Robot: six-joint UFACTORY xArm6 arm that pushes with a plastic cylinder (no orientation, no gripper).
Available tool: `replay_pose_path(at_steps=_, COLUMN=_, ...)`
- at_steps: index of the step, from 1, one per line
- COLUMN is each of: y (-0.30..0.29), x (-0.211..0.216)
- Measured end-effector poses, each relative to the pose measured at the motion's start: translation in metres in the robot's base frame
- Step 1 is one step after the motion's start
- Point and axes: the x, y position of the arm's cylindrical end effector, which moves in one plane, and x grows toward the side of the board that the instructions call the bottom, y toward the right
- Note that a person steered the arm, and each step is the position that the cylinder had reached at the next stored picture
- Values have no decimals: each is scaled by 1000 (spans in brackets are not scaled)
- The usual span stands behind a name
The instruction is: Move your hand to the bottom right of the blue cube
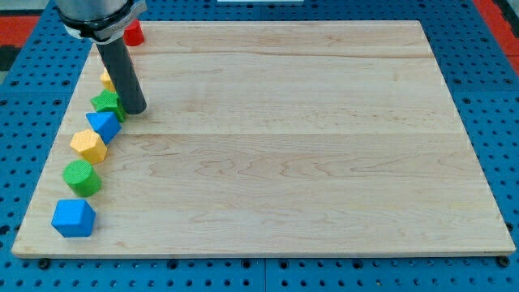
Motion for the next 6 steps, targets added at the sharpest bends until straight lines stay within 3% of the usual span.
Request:
replay_pose_path(at_steps=1, y=53, x=32)
replay_pose_path(at_steps=2, y=97, x=119)
replay_pose_path(at_steps=3, y=100, x=213)
replay_pose_path(at_steps=5, y=88, x=219)
replay_pose_path(at_steps=6, y=54, x=220)
